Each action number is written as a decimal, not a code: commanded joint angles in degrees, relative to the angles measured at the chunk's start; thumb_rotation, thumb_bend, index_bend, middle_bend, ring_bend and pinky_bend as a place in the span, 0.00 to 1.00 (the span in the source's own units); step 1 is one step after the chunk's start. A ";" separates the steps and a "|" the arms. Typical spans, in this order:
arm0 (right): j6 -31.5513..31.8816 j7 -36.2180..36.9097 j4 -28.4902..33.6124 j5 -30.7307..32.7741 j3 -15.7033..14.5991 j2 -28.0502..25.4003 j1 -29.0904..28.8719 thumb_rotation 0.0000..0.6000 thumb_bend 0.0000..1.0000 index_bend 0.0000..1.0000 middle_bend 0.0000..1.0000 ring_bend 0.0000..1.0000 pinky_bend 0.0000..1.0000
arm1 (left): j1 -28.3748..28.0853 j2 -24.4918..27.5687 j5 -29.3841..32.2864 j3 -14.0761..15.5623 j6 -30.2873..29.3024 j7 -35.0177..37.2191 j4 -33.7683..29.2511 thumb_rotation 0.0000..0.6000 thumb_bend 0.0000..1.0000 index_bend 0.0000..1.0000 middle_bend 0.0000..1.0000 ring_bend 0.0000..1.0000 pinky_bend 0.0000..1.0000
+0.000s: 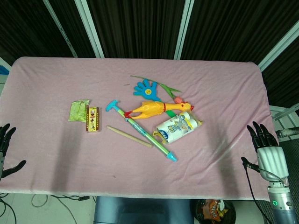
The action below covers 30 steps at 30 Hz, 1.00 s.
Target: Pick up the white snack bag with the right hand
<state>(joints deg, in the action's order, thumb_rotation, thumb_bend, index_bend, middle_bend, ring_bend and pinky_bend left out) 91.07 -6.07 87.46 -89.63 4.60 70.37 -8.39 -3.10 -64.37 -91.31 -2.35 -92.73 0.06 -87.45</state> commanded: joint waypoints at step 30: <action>-4.18 -1.05 1.94 -3.39 -0.73 -0.24 -2.01 1.00 0.13 0.00 0.00 0.00 0.22 | 0.29 0.20 0.13 -0.08 -0.38 0.71 -0.17 1.00 0.00 0.00 0.00 0.00 0.00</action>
<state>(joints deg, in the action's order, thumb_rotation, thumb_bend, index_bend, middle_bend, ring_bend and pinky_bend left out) 87.70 -6.82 88.80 -92.62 3.88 70.15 -9.72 -2.82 -64.18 -91.18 -2.44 -93.10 0.80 -87.59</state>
